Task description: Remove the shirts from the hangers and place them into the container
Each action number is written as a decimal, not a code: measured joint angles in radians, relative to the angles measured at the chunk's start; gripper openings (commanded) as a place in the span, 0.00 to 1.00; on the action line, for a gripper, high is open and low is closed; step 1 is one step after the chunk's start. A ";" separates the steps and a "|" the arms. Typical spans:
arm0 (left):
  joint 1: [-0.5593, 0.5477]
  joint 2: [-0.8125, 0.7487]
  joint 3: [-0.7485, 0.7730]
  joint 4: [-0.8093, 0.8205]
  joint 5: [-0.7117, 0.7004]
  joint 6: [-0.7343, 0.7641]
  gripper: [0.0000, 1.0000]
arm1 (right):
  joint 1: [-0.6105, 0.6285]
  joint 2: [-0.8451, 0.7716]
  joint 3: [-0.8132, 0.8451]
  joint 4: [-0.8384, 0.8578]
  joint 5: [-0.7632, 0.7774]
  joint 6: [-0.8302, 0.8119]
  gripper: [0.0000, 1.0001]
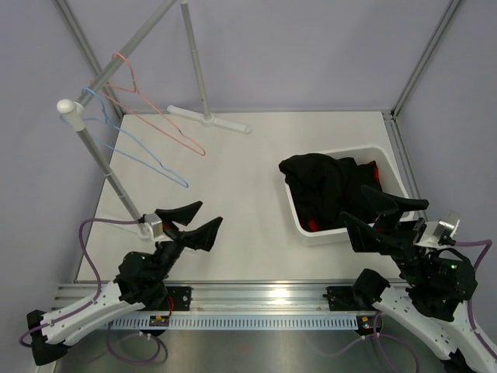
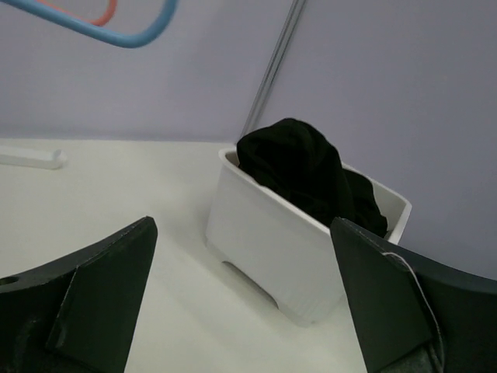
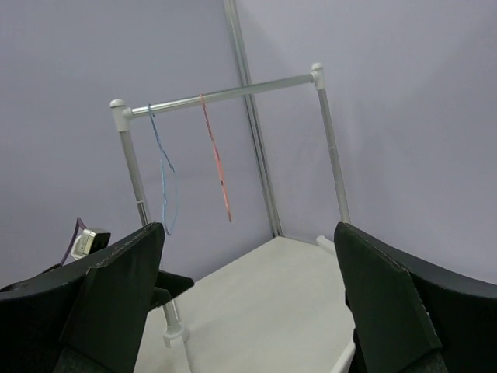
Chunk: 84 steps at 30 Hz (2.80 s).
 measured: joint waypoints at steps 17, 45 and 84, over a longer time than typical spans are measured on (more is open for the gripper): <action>0.000 -0.103 -0.038 0.380 -0.038 0.007 0.99 | 0.000 -0.080 -0.289 0.284 -0.072 -0.096 0.99; 0.000 -0.103 -0.038 0.698 -0.006 -0.140 0.99 | 0.000 -0.080 -0.592 0.819 -0.121 -0.020 0.99; 0.000 -0.103 -0.038 0.537 0.037 -0.227 0.99 | 0.001 -0.079 -0.592 0.741 -0.074 -0.024 0.99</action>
